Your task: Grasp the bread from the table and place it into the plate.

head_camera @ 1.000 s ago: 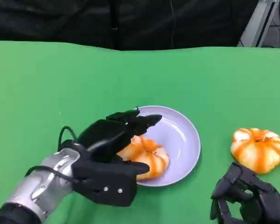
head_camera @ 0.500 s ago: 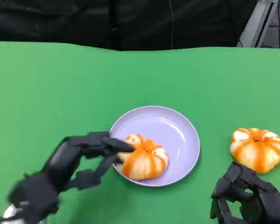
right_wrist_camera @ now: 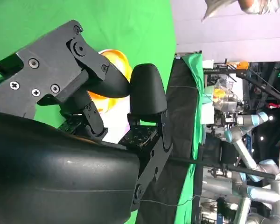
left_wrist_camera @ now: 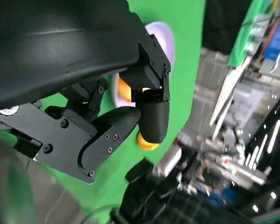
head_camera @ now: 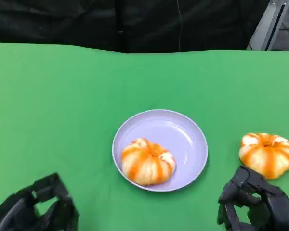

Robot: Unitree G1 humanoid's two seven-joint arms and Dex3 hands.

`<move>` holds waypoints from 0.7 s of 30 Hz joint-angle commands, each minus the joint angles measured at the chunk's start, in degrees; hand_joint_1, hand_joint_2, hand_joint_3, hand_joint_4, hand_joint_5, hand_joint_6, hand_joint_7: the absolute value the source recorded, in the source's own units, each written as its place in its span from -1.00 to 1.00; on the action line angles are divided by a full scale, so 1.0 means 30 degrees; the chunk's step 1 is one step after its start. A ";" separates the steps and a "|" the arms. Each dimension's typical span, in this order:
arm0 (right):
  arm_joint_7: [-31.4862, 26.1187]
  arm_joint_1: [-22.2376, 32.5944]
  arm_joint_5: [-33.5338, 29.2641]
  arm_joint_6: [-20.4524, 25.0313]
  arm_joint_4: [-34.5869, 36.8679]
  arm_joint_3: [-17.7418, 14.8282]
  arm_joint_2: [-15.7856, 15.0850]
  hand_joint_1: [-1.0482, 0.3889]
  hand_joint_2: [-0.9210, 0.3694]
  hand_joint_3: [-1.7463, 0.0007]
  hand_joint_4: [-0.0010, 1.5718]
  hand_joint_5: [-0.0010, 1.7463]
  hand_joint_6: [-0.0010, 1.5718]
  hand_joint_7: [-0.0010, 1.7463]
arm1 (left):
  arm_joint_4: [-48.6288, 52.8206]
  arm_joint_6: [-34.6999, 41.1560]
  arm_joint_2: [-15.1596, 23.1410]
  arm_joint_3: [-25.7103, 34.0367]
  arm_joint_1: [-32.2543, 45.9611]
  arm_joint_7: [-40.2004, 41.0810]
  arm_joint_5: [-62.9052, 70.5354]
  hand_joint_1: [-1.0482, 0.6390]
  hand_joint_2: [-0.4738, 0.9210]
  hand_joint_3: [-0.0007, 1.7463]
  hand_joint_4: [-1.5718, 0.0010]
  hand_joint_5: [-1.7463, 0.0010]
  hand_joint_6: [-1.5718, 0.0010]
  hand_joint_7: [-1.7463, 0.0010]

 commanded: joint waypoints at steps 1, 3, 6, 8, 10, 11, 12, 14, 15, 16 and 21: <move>0.0055 0.0001 0.0338 0.0048 0.0123 -0.0364 -0.0296 0.25 -0.34 -0.48 0.05 1.00 -0.04 0.78 | 0.0992 0.0385 0.0603 0.0955 -0.0537 -0.1737 0.0142 0.04 0.61 0.12 -0.07 -1.00 -0.01 -0.89; 0.0108 0.0004 0.0344 0.0035 0.0123 -0.0396 -0.0319 0.26 -0.34 -0.50 0.05 1.00 -0.05 0.81 | 0.1150 0.0596 0.0561 0.1245 -0.0689 -0.1998 0.0228 0.05 0.61 0.11 -0.08 -1.00 -0.02 -0.90; 0.0276 -0.0085 0.0342 -0.0449 0.0412 -0.0412 -0.0288 0.24 -0.33 -0.48 0.05 1.00 -0.06 0.82 | 0.1625 0.0511 0.0475 0.1626 -0.0972 -0.2427 0.0402 0.04 0.60 0.14 -0.05 -1.00 0.02 -0.94; 0.0164 -0.0042 0.0151 -0.0536 0.0400 -0.0406 -0.0221 0.23 -0.33 -0.48 0.05 1.00 -0.06 0.84 | 0.1784 0.0669 0.0494 0.1783 -0.1129 -0.2464 0.0515 0.04 0.59 0.14 -0.05 -1.00 0.04 -0.95; 0.0161 0.0050 0.0129 -0.0506 0.0321 -0.0373 -0.0208 0.24 -0.34 -0.48 0.06 1.00 -0.06 0.84 | 0.1545 0.0811 0.0422 0.1872 -0.1041 -0.2278 0.0677 0.05 0.60 0.13 -0.05 -1.00 0.04 -0.94; 0.0178 0.0069 0.0144 -0.0496 0.0305 -0.0366 -0.0210 0.24 -0.35 -0.48 0.06 1.00 -0.06 0.84 | 0.1459 0.0857 0.0376 0.1912 -0.1006 -0.2242 0.0741 0.05 0.60 0.13 -0.05 -1.00 0.04 -0.94; 0.0175 0.0165 0.0154 -0.0332 0.0148 -0.0343 -0.0223 0.24 -0.35 -0.48 0.06 1.00 -0.07 0.84 | 0.1399 0.0839 0.0325 0.1920 -0.0970 -0.2231 0.0836 0.05 0.60 0.12 -0.04 -1.00 0.05 -0.94; 0.0129 0.0297 0.0128 -0.0162 -0.0051 -0.0325 -0.0224 0.23 -0.35 -0.48 0.06 1.00 -0.07 0.84 | 0.1374 0.0874 0.0248 0.1929 -0.0961 -0.2273 0.0920 0.05 0.61 0.12 -0.05 -1.00 0.05 -0.94; 0.0130 0.0380 0.0143 -0.0075 -0.0193 -0.0315 -0.0239 0.23 -0.35 -0.48 0.06 1.00 -0.07 0.84 | 0.1296 0.0963 0.0163 0.1943 -0.0922 -0.2206 0.0895 0.05 0.61 0.12 -0.05 -1.00 0.05 -0.94; 0.0140 0.0434 0.0161 -0.0036 -0.0283 -0.0313 -0.0248 0.23 -0.35 -0.48 0.06 1.00 -0.07 0.84 | 0.1240 0.1035 0.0091 0.1966 -0.0899 -0.2171 0.0882 0.05 0.62 0.12 -0.04 -1.00 0.05 -0.93; 0.0271 0.0467 0.0343 -0.0080 -0.0385 -0.0386 -0.0309 0.23 -0.35 -0.47 0.06 1.00 -0.06 0.83 | 0.1088 0.1082 -0.0366 0.2213 -0.0898 -0.1836 0.1019 0.03 0.72 -0.01 -0.04 -1.00 0.03 -0.87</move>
